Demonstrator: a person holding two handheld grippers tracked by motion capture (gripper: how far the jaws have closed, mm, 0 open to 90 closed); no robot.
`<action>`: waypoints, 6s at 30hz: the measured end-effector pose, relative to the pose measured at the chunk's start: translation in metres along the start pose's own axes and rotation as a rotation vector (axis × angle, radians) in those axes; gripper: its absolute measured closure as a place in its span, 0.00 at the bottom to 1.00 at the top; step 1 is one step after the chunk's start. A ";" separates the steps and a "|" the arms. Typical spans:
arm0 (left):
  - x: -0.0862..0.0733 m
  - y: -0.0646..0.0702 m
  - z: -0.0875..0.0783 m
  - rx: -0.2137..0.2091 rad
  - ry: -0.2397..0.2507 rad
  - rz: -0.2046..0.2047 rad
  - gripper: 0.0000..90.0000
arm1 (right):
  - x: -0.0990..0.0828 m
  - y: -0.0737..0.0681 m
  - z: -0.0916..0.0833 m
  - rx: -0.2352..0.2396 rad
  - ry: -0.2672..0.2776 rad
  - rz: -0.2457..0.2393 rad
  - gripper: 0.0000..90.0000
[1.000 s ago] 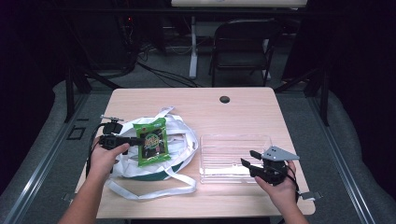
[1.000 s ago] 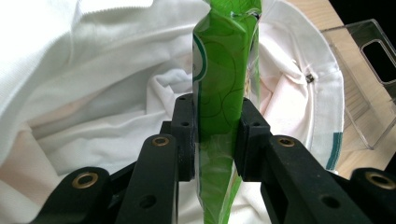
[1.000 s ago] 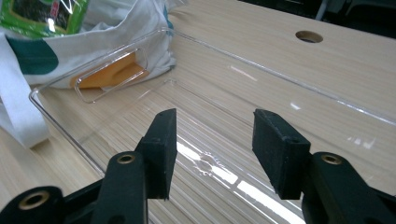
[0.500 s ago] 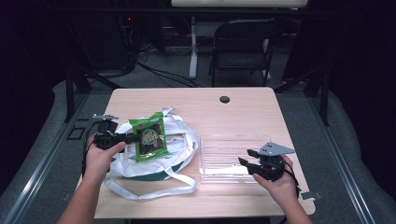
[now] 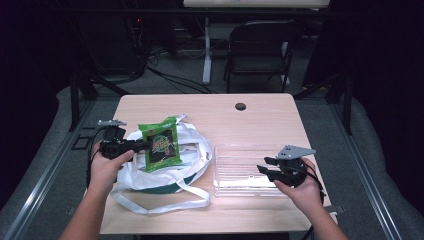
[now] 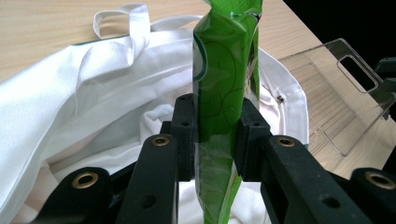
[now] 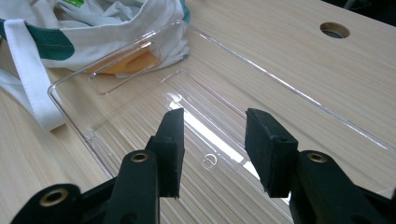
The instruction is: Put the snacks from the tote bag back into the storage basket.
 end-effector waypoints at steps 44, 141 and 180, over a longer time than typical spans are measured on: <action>0.034 0.043 -0.001 -0.024 0.038 0.163 0.82 | 0.063 0.017 -0.028 0.061 -0.117 -0.170 0.69; 0.046 0.146 0.077 -0.233 -0.044 0.400 0.82 | 0.176 -0.028 -0.006 0.229 -0.174 -0.483 0.52; 0.047 0.160 0.076 -0.267 -0.020 0.454 0.82 | 0.166 -0.034 0.009 0.300 -0.274 -0.525 0.62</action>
Point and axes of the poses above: each handheld gripper's, and its own axes: z roughly forward along the jaws, x roughly out of its top, y roughly to its right, the point moved 5 cm from there along z, roughly forward along the jaws
